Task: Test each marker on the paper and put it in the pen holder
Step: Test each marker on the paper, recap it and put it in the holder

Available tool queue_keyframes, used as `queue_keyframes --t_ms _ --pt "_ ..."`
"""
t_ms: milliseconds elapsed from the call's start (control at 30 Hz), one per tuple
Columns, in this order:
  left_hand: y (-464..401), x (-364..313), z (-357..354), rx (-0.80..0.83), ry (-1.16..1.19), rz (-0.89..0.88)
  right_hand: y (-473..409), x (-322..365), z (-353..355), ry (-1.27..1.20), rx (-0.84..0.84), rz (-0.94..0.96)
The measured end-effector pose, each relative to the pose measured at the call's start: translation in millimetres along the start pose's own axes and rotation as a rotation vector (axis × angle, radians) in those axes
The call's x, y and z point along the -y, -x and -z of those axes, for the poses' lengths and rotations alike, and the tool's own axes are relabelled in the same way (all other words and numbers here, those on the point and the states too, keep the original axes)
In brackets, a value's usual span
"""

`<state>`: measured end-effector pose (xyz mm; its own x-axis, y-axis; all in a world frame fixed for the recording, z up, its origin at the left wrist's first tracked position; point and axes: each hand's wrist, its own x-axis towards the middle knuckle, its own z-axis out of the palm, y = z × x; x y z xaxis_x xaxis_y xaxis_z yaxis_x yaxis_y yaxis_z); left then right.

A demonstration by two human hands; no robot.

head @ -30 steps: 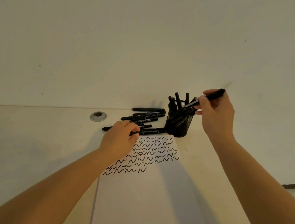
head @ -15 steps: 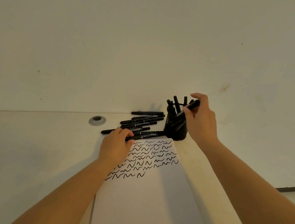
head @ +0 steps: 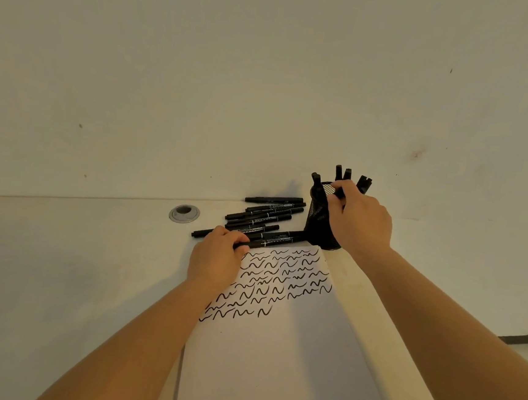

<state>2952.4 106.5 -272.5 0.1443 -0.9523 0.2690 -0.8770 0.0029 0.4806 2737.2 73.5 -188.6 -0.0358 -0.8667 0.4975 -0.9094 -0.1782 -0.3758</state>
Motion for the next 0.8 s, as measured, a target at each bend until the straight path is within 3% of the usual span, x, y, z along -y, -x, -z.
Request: queue_keyframes --t_ms 167,333,433,500,567,700,800 --pt "-4.5 -0.5 1.3 0.016 -0.007 0.034 11.4 6.4 12.9 0.005 -0.053 0.042" --pt "0.4 -1.8 17.1 -0.176 -0.005 0.014 28.5 10.2 36.4 -0.099 -0.278 0.140" --pt "10.2 -12.0 34.0 -0.192 0.197 0.029 44.9 17.9 40.2 -0.343 -0.080 0.073" --pt "21.5 -22.7 44.8 -0.114 0.361 0.038 57.2 27.2 37.1 -0.516 0.186 -0.028" --pt "36.8 -32.2 54.1 0.004 0.493 0.031 69.6 36.5 33.5 -0.730 0.332 -0.145" --pt "70.5 -42.5 65.3 0.252 0.647 0.052 91.8 48.5 30.0 -1.021 0.392 -0.325" --pt "86.7 -45.7 66.3 0.347 0.685 0.035 106.8 54.0 29.1 -1.051 0.377 -0.329"
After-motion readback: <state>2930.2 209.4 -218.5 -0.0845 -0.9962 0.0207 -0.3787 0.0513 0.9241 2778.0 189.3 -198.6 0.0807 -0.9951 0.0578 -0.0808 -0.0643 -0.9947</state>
